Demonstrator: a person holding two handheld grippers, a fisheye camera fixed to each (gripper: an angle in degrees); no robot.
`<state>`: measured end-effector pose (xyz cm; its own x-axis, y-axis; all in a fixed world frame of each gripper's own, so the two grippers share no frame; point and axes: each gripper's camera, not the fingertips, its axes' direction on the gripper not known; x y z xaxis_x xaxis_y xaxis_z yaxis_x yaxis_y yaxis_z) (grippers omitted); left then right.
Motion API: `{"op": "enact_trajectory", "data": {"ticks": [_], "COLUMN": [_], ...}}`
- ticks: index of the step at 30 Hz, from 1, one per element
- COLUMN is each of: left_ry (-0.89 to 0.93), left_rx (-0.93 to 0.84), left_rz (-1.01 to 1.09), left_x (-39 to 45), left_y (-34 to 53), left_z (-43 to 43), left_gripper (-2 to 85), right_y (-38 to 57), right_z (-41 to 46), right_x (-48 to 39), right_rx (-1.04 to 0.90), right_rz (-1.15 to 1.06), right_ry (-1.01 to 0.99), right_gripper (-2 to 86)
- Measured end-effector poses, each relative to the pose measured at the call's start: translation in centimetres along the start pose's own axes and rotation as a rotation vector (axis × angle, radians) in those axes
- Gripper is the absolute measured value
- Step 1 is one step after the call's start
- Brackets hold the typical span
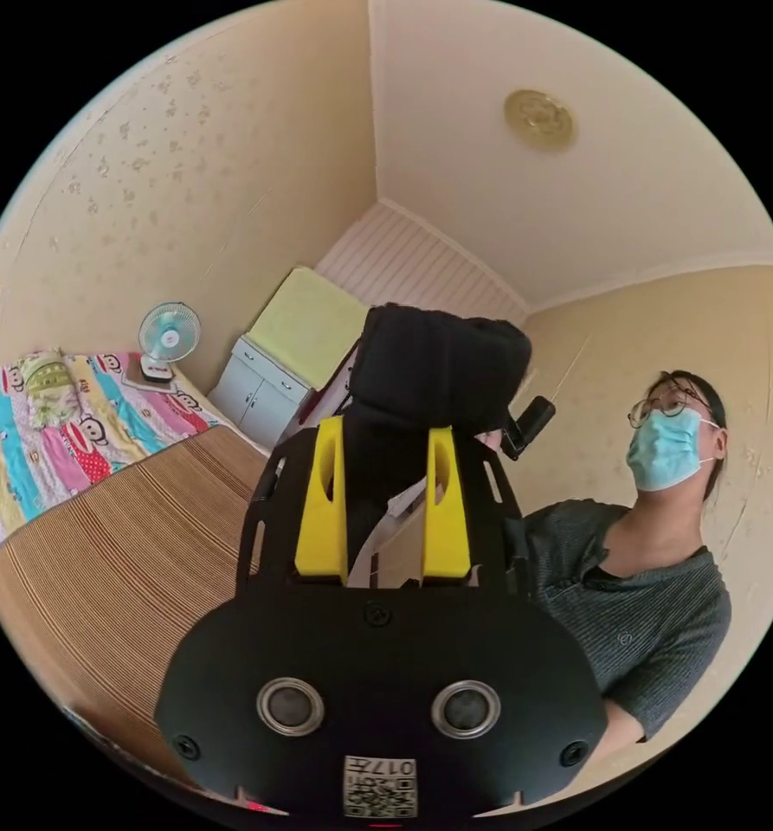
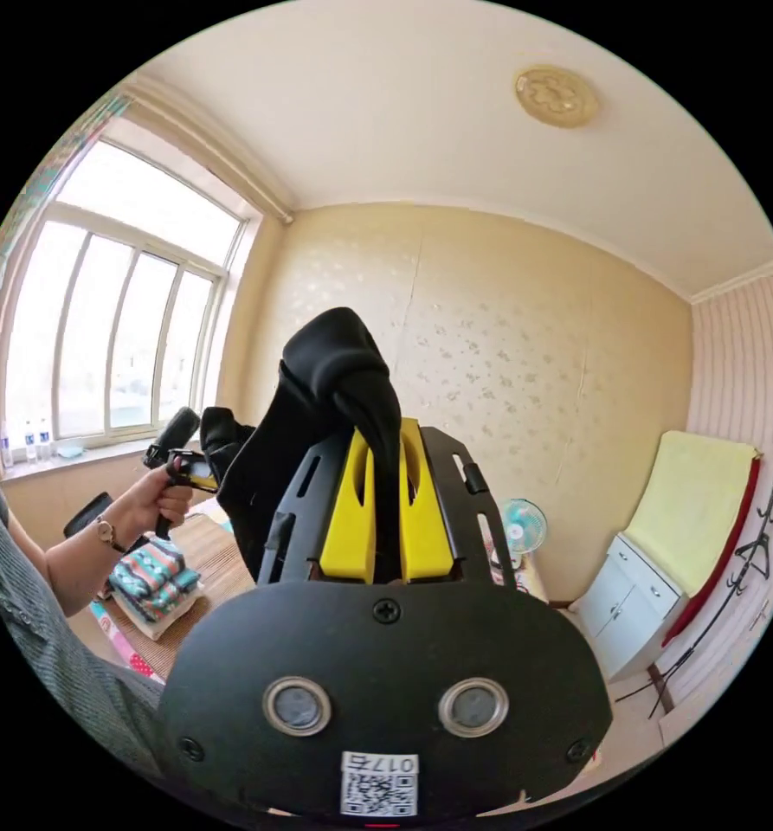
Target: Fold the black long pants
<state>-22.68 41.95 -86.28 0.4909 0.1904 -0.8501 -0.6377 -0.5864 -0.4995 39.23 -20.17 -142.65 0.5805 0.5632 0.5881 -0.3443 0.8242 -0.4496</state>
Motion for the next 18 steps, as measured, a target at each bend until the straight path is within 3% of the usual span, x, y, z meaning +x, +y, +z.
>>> {"op": "enact_trajectory", "data": {"ticks": [7, 13, 18], "left_ry": [0.127, 0.185, -0.003], "left_rx": [0.2, 0.052, -0.096], "left_rz": [-0.068, -0.013, 0.137], "left_x": [-0.1, 2.4, 9.7], "left_y": [8.2, 10.2, 8.2], "left_z": [1.6, 1.8, 4.5], "left_gripper": [19.7, 22.8, 24.0], "right_y": [-2.6, -5.2, -7.8], "right_z": [-2.1, -5.1, -6.6], "right_x": [1.1, 0.7, 0.0], "right_rx": [0.11, 0.24, 0.327], "right_rz": [0.167, 0.188, 0.196], "right_ry": [0.185, 0.32, 0.418], "right_gripper": [4.5, 4.8, 4.9]}}
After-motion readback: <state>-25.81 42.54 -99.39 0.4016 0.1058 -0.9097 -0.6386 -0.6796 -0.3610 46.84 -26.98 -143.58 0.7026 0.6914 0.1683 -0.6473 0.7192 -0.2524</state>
